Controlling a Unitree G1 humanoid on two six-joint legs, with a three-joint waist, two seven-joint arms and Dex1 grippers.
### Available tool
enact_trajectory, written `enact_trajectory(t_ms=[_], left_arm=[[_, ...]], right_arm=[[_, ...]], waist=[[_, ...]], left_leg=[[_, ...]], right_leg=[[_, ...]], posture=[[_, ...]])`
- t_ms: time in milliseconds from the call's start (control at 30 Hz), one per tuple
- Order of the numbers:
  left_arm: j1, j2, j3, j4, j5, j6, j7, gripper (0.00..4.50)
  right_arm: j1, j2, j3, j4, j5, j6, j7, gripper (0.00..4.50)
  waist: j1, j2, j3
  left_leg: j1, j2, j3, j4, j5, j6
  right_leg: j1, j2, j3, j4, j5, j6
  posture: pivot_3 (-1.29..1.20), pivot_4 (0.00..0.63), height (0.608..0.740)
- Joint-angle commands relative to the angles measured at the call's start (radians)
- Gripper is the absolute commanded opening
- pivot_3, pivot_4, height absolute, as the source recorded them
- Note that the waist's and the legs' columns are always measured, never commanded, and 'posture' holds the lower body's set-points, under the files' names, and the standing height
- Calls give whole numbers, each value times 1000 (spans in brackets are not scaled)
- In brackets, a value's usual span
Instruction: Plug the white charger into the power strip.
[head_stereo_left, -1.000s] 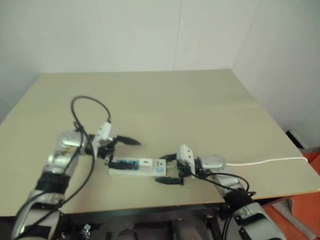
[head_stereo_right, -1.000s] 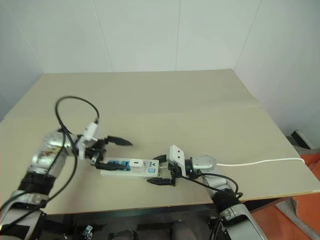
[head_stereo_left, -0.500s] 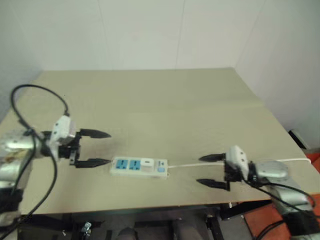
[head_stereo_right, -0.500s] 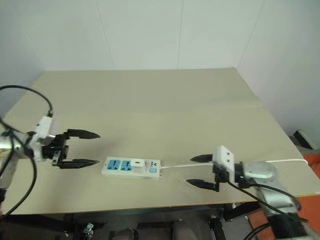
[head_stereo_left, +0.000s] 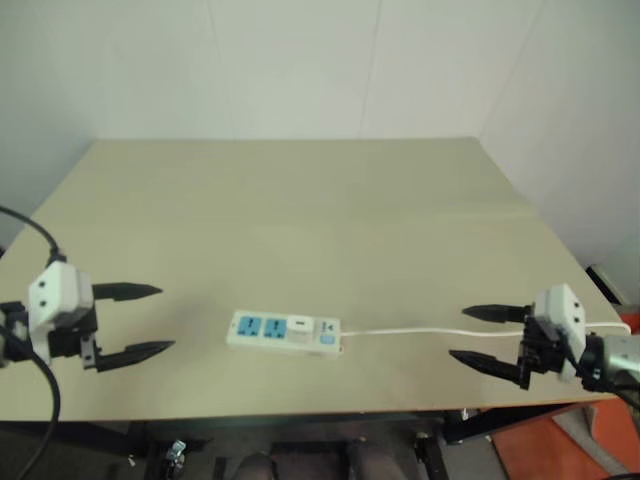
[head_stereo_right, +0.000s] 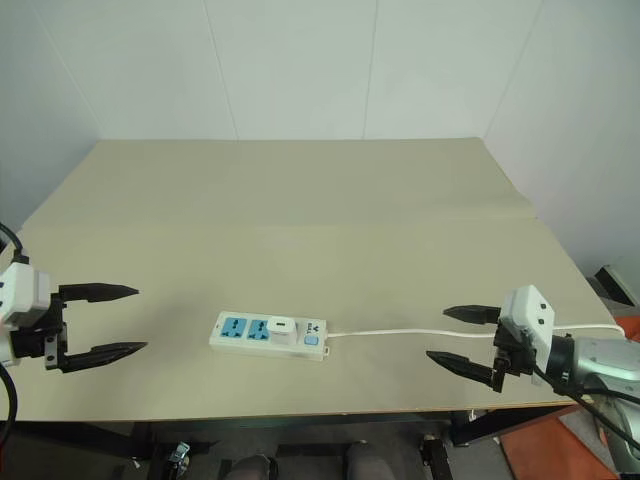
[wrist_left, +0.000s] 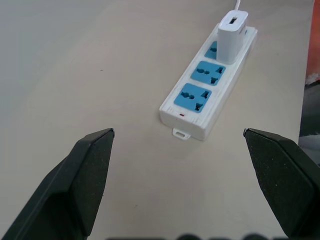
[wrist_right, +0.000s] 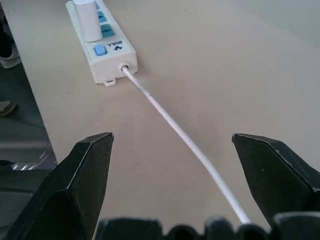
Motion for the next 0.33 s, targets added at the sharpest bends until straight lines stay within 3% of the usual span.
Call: enact_trajectory(t_ms=[33,333], left_arm=[[-20,0,1,-26,-31,9,16,4500],[-28,-6,-31,-40,-39,18,36,4500]], right_arm=[[-14,-20,-33,-27,22,6,-5,4456],[-10,-18,-23,-45,25,16,-13,4456]], waist=[[-1,0,0],[-3,0,0]], left_leg=[[0,0,0,0,0,0],[0,0,0,0,0,0]], right_leg=[[0,0,0,0,0,0],[0,0,0,0,0,1]], posture=[[0,150,740],[0,150,740]])
